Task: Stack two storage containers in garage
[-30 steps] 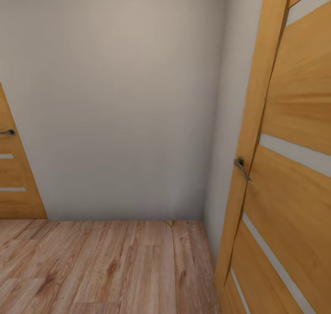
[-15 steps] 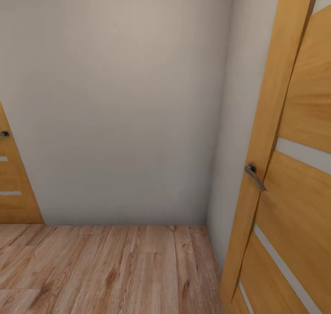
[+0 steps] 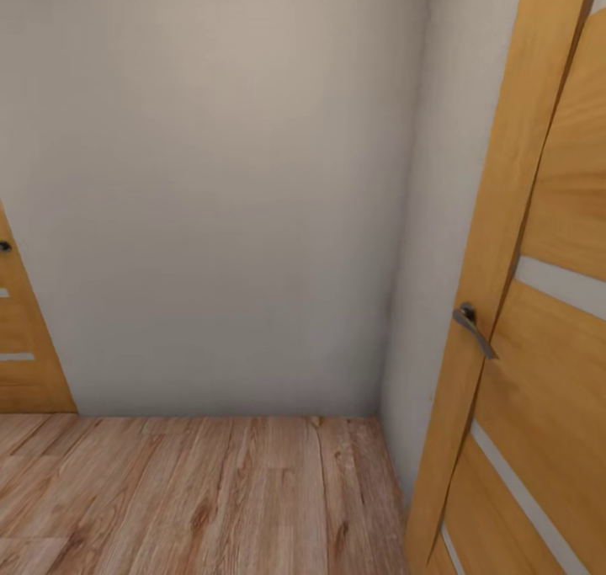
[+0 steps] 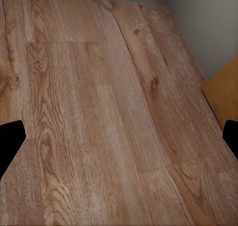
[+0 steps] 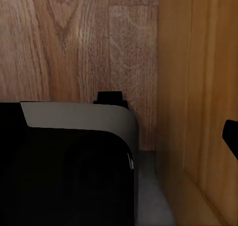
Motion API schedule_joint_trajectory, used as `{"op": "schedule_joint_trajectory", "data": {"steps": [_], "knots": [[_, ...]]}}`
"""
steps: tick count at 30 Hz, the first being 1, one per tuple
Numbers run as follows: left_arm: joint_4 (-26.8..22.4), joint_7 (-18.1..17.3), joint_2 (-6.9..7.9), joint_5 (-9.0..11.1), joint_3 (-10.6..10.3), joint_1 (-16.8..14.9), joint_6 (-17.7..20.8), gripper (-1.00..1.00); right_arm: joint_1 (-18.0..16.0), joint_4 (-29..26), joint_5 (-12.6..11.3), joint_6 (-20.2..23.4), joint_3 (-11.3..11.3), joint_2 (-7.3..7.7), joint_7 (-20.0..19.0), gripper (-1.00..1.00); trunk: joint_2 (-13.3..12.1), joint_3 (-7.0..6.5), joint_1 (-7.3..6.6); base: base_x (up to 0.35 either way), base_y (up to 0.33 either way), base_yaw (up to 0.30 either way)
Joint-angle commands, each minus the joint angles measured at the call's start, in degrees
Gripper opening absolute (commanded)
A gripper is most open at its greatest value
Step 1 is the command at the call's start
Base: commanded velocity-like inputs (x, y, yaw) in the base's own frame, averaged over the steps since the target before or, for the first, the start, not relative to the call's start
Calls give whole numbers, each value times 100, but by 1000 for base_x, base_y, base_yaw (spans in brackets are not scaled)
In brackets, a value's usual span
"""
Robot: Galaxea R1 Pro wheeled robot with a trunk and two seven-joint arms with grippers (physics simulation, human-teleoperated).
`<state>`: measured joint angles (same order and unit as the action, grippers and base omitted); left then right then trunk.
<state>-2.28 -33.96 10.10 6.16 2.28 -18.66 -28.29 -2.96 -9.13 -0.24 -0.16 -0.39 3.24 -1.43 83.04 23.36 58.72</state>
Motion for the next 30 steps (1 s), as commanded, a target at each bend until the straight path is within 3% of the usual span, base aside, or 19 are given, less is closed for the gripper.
{"op": "schedule_joint_trajectory", "data": {"steps": [1, 21, 30], "knots": [[5, -58, 1, 52, 18, -5, 17, 100, -3, -1, -2, -2, -5, 1, -15, 100, 4, 6, 0, 67, -31, 0], [8, -58, 1, 52, 18, -6, 17, 100, -3, -1, -2, -2, -5, 1, -15, 100, 4, 6, 0, 44, -29, 0], [8, -58, 1, 52, 18, -5, 17, 100, -3, -1, -2, -2, -5, 0, -15, 100, 4, 6, 0, 166, 0, 0]]}}
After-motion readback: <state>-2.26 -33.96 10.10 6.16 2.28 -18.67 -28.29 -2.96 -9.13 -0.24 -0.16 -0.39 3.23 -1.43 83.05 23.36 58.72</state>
